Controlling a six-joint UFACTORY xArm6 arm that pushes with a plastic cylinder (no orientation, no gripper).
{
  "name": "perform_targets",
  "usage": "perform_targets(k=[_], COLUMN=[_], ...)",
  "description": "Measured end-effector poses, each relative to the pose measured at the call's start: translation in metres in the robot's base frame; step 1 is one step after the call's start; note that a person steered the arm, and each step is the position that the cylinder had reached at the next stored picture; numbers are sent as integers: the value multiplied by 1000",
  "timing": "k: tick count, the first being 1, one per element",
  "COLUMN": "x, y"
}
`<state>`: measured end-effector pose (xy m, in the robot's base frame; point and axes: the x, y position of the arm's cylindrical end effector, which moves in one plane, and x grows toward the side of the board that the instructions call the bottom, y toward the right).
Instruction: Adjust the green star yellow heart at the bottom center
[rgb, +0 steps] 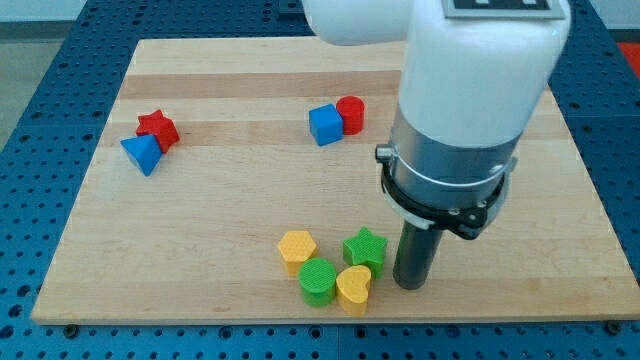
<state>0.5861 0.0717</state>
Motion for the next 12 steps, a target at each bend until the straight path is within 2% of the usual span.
perform_targets(k=[4, 7, 8, 11, 12], x=[-1, 0, -26, -200, -218], y=[-28, -12, 14, 48, 42])
